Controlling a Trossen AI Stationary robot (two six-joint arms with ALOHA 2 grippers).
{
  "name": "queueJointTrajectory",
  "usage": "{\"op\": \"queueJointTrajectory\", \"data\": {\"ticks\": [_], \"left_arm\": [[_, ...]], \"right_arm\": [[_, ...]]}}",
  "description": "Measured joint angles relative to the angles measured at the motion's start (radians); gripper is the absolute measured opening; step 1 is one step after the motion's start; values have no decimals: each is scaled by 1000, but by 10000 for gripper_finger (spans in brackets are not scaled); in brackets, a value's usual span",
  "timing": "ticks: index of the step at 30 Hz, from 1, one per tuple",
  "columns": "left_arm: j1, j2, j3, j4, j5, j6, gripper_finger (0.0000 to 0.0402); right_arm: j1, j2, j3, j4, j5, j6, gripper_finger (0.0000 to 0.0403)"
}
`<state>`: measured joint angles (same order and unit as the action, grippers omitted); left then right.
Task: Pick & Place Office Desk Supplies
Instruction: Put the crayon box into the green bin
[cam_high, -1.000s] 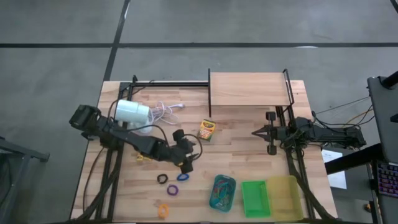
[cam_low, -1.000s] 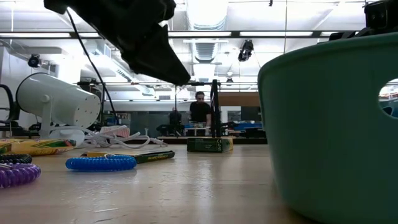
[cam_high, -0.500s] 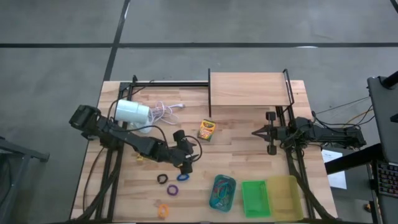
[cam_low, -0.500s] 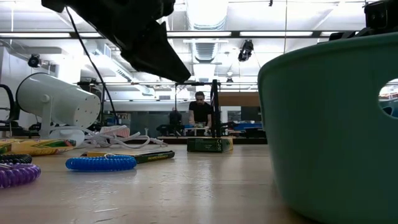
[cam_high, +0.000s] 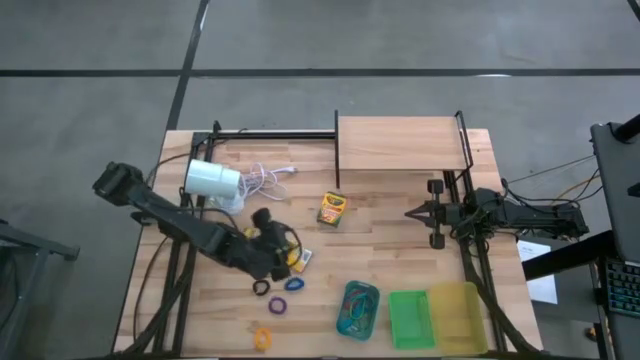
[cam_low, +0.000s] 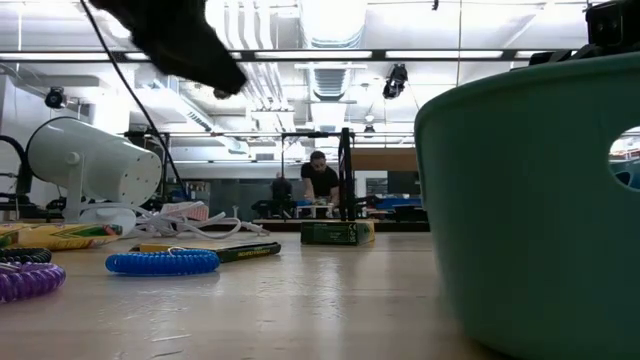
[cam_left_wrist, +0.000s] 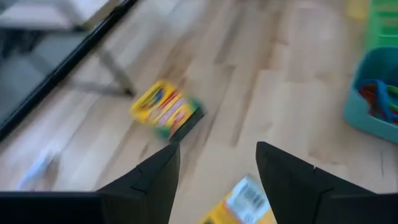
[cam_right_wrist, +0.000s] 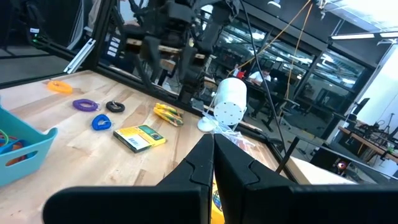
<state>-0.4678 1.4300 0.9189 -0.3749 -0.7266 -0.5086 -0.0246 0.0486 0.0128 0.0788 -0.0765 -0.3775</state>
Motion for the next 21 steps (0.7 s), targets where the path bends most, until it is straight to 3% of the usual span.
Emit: {"op": "queueJointTrajectory", "data": {"ticks": [7,19,21], "left_arm": [[2,-100,16,-437,48,-548,216],[18,-107,11,-795,309,-1122,216],[26,-107,7,-811,354,-1161,216]], "right_arm": [[0,0,0,0,0,0,8],[0,0,0,0,0,0,8],[0,0,0,0,0,0,8]]}}
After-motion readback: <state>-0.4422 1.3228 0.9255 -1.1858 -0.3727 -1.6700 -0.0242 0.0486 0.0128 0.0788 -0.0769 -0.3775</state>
